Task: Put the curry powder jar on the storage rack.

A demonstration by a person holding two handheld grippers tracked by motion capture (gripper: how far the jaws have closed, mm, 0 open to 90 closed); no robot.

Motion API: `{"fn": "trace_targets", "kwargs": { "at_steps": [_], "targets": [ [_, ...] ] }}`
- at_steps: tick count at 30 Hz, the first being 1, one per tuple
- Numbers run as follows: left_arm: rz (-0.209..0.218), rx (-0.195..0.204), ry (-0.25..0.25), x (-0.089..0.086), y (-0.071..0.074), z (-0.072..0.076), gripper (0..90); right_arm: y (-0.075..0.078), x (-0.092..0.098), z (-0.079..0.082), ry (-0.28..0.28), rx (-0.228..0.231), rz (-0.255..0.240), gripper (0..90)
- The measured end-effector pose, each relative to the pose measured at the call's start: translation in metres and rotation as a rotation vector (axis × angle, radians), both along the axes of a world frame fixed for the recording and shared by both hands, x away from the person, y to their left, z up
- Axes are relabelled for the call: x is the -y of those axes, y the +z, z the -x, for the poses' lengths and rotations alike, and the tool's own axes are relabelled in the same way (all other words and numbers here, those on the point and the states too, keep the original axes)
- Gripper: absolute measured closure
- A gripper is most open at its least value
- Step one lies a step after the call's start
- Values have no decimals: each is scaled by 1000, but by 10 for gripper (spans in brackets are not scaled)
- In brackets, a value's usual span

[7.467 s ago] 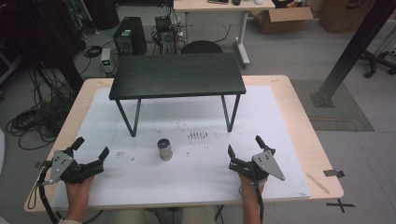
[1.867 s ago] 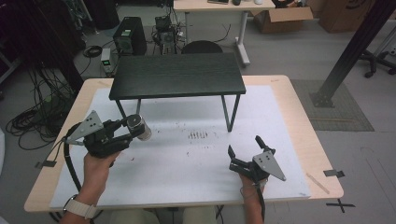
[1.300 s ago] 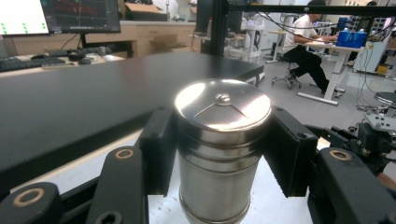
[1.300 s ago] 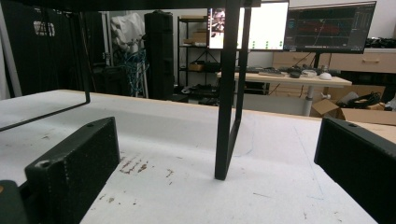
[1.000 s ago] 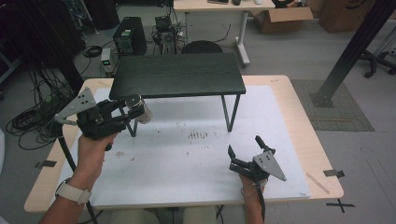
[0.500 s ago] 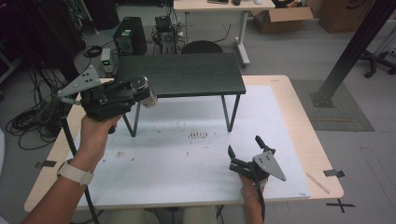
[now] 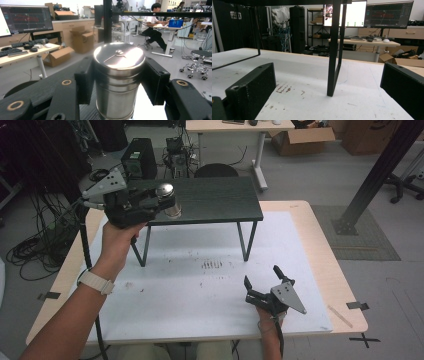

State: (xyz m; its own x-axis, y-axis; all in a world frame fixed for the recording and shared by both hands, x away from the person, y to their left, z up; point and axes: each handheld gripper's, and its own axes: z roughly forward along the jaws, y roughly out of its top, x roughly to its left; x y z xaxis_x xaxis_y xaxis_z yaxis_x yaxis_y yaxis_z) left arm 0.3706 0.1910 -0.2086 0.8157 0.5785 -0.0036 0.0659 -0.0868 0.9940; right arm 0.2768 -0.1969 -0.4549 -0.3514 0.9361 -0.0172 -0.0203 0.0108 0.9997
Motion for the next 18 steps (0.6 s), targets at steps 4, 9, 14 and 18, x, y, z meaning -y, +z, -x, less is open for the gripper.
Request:
{"fn": "trace_targets", "kwargs": {
  "at_steps": [4, 9, 14, 18],
  "targets": [
    [-17, -1, 4, 6, 4, -10, 490, 0, 0, 0, 0, 3, 1, 0],
    [-28, -8, 9, 13, 7, -24, 490, 0, 0, 0, 2, 3, 1, 0],
    [-41, -17, 10, 23, 10, -39, 490, 0, 0, 0, 3, 1, -1, 0],
    [-50, -22, 8, 36, 10, -50, 490, 0, 0, 0, 3, 0, 0, 0]
  ]
}}
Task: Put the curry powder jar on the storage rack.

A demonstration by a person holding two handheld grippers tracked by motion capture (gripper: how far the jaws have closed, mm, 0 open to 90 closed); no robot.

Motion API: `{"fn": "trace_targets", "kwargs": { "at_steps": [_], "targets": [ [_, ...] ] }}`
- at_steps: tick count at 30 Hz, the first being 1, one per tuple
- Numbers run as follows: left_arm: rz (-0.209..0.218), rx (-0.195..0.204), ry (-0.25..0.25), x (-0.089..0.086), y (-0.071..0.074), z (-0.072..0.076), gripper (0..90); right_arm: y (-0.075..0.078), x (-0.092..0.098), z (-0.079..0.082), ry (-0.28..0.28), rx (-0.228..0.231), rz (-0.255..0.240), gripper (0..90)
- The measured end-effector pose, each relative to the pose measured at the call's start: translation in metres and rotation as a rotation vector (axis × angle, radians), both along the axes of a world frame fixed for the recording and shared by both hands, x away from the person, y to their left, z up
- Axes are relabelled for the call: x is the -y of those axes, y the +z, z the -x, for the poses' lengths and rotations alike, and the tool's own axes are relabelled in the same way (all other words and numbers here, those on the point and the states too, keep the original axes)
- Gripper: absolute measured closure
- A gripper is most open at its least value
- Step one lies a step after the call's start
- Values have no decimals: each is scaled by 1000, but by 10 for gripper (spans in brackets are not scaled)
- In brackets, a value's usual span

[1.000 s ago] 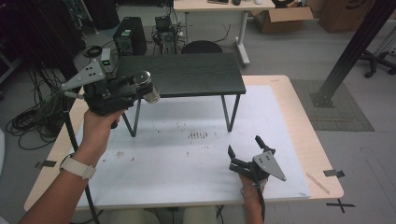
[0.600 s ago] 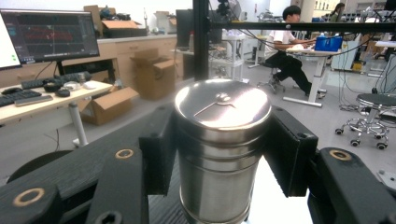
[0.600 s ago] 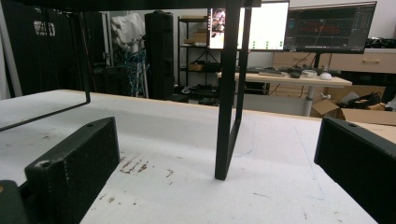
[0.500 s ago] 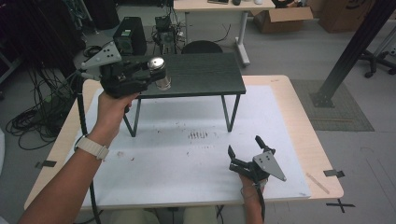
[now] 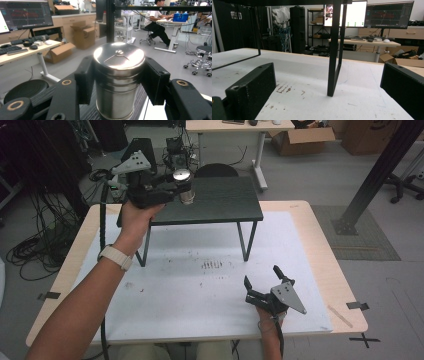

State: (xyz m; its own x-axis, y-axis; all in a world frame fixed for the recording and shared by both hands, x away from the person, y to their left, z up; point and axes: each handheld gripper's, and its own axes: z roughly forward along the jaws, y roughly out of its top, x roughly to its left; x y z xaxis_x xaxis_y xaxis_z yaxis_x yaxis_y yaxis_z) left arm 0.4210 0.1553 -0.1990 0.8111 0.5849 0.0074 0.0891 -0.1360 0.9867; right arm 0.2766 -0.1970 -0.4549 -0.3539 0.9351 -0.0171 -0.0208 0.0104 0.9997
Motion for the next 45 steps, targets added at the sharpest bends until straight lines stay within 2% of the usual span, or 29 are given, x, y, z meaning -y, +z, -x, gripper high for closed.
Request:
{"fn": "trace_targets", "kwargs": {
  "at_steps": [12, 17, 32, 45],
  "targets": [
    [-67, -45, 24, 25, -6, -30, 490, 0, 0, 0, 4, 4, -2, 0],
    [-84, -63, 42, 28, -10, -36, 490, 0, 0, 1, 8, 6, -3, 0],
    [-172, -120, 92, 37, -26, -51, 489, 0, 1, 1, 16, 9, -3, 0],
    [-159, -142, 96, 34, -26, -54, 486, 0, 1, 1, 18, 9, -1, 0]
  ]
}}
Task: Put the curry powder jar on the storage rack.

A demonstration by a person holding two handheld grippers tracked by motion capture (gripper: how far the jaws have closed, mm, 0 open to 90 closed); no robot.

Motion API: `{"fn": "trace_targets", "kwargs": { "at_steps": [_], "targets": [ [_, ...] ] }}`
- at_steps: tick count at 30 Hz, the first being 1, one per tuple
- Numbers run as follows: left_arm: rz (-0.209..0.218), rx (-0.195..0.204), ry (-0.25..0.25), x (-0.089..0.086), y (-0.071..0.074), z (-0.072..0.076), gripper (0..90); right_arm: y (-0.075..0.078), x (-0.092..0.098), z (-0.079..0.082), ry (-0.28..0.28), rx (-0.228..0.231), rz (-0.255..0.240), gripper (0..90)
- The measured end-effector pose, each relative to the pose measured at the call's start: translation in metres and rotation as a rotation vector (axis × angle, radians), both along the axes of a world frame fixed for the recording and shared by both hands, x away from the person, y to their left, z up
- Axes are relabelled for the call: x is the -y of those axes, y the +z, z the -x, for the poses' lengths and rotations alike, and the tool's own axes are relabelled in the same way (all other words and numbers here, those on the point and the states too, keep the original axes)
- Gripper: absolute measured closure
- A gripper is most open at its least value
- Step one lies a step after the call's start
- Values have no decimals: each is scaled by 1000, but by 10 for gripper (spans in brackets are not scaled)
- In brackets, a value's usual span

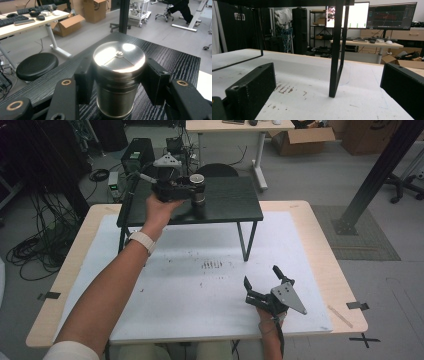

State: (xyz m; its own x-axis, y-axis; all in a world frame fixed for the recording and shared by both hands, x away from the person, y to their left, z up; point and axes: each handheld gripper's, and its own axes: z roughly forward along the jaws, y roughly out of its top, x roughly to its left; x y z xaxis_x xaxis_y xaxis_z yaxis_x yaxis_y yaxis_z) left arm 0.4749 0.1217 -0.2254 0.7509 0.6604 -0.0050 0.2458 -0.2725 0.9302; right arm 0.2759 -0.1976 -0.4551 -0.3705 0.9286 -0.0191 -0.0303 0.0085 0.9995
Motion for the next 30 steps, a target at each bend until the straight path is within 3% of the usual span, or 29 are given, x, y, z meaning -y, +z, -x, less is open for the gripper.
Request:
{"fn": "trace_targets", "kwargs": {
  "at_steps": [7, 14, 30],
  "targets": [
    [61, -7, -10, -4, 3, 1, 384, 0, 0, 0, 0, 0, 1, 0],
    [71, -1, -4, -7, 5, 4, 283, 0, 0, 0, 1, -2, 0, 0],
    [189, 84, 28, -29, 2, 23, 37, 0, 0, 0, 1, -4, -1, 0]
  ]
}}
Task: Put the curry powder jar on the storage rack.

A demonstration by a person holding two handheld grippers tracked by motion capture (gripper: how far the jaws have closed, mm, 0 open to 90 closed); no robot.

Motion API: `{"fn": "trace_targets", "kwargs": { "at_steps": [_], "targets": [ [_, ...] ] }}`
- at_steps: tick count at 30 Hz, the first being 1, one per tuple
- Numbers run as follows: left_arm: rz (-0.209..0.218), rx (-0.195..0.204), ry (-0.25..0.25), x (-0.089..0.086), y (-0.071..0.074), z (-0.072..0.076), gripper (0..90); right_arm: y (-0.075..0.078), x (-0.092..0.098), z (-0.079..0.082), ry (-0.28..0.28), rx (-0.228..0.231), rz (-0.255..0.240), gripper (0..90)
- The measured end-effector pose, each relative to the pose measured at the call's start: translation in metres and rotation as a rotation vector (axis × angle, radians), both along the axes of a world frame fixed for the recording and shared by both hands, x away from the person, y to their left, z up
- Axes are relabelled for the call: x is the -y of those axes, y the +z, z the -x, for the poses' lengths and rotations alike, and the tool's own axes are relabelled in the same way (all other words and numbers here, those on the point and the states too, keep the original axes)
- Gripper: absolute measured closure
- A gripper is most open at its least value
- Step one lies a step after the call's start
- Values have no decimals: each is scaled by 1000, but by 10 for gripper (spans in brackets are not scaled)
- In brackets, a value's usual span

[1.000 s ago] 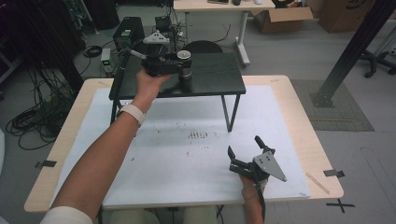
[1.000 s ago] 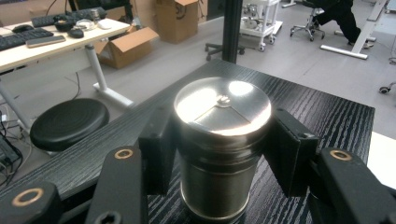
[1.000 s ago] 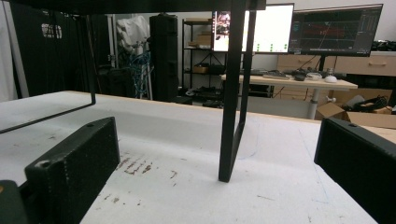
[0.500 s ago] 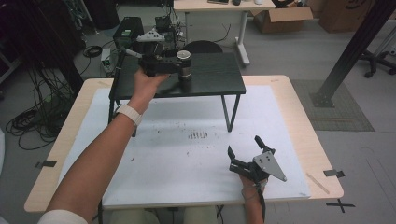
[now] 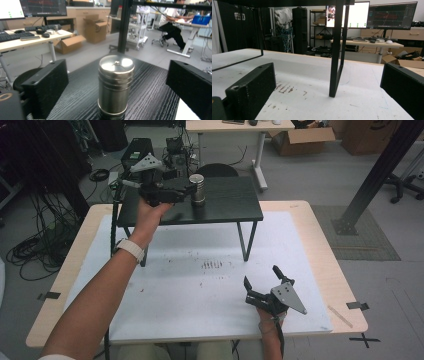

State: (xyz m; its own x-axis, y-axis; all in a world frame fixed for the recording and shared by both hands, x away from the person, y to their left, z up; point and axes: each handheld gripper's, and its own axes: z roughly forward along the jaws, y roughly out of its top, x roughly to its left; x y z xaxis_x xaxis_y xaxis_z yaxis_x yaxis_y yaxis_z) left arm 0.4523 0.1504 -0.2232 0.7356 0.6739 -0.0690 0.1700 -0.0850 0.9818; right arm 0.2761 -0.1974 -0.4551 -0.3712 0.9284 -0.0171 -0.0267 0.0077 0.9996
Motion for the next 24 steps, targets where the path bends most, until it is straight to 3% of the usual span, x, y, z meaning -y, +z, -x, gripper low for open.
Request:
{"fn": "trace_targets", "kwargs": {
  "at_steps": [5, 13, 24],
  "targets": [
    [51, 18, 8, -11, 2, 8, 12, 0, 0, 0, 0, 0, 0, 0],
    [49, 67, 17, -23, 2, 28, 3, 0, 0, 0, 0, 0, 1, 0],
    [67, 89, 7, -36, -1, 49, 6, 0, 0, 0, 0, -3, -1, 0]
  ]
}}
